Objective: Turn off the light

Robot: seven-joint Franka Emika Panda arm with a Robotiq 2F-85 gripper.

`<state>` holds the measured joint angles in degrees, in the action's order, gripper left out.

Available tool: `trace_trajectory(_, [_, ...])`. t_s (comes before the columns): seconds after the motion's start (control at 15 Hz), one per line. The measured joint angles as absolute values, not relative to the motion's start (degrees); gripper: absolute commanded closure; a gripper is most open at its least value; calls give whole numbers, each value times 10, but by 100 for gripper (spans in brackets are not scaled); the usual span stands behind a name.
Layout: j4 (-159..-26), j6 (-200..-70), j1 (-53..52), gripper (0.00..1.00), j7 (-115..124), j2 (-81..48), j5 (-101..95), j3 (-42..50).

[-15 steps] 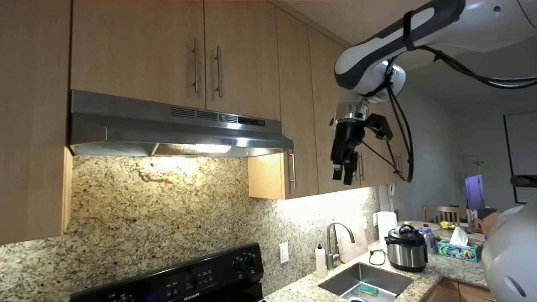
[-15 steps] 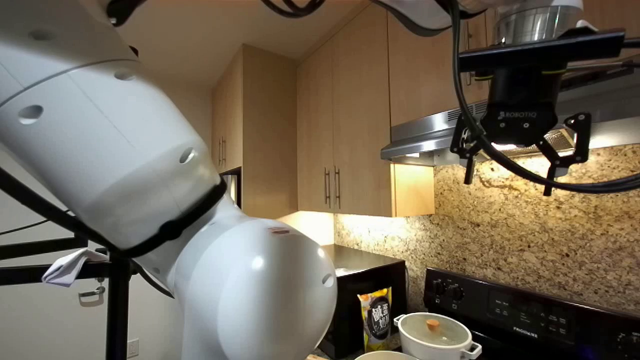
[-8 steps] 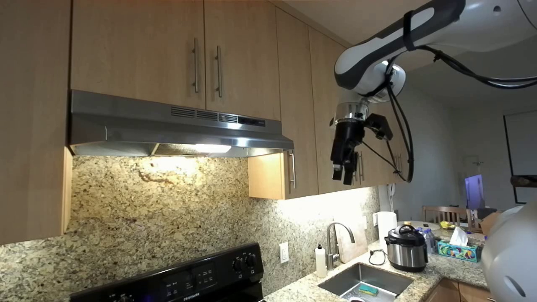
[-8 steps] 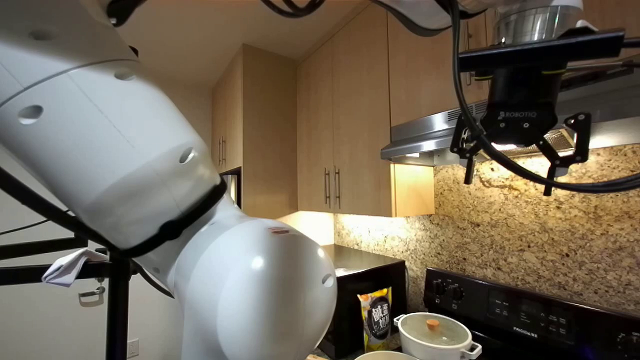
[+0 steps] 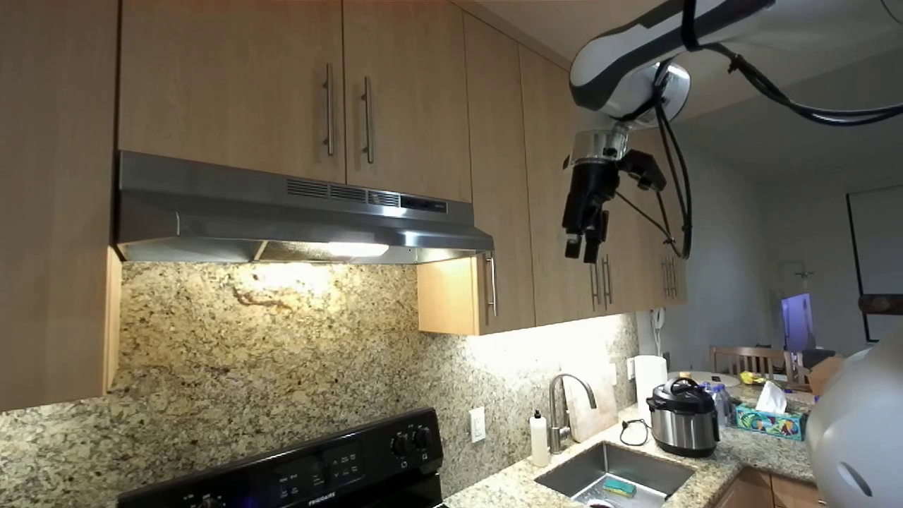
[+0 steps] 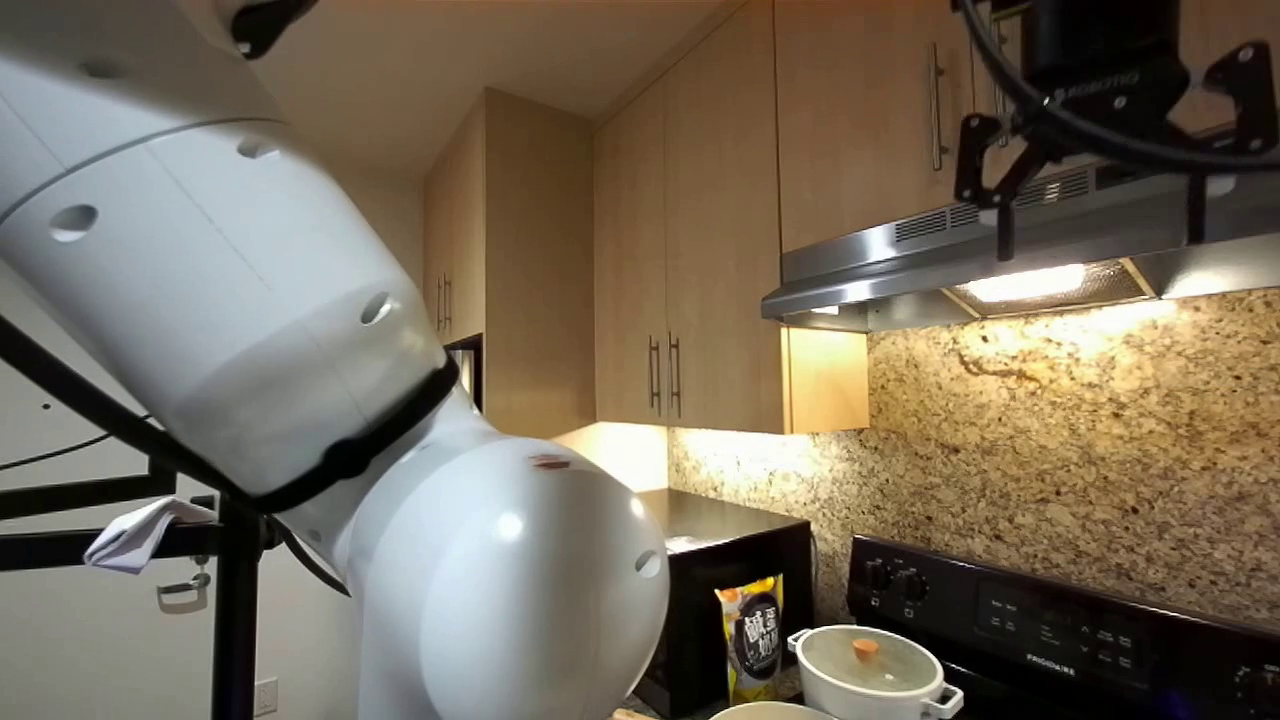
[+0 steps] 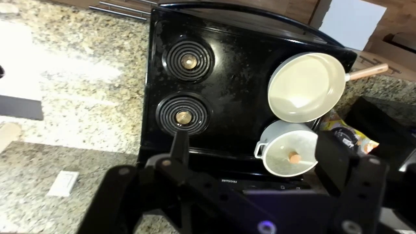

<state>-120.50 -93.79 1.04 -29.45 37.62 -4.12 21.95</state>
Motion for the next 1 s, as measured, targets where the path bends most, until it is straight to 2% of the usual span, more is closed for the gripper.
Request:
trace_trajectory(0.47, [-1064, -936, 11, 0, -351, 326, -119, 212])
trace_trajectory(1.0, [-971, -1067, -15, 0, -356, 251, -81, 171])
